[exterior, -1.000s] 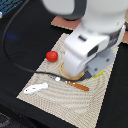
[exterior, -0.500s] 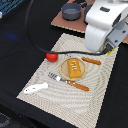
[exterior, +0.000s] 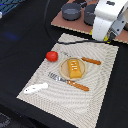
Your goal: Interact with the objects in diverse but meaningful ways.
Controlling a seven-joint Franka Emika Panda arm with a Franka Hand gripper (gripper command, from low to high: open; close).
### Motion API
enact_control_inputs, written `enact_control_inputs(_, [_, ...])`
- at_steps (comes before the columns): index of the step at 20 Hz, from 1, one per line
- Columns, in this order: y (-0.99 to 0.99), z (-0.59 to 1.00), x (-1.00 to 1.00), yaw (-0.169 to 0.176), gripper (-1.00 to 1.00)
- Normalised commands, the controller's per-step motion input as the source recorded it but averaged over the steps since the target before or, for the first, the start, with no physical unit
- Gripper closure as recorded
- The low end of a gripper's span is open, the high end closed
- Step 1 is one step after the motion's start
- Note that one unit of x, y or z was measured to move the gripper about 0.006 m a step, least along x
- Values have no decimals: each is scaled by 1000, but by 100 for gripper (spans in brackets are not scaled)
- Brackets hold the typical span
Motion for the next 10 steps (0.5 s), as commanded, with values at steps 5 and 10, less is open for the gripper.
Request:
enact_control_inputs(5, [1,-446,-1000,18,100])
enact_control_inputs(10, [0,-580,-973,15,100])
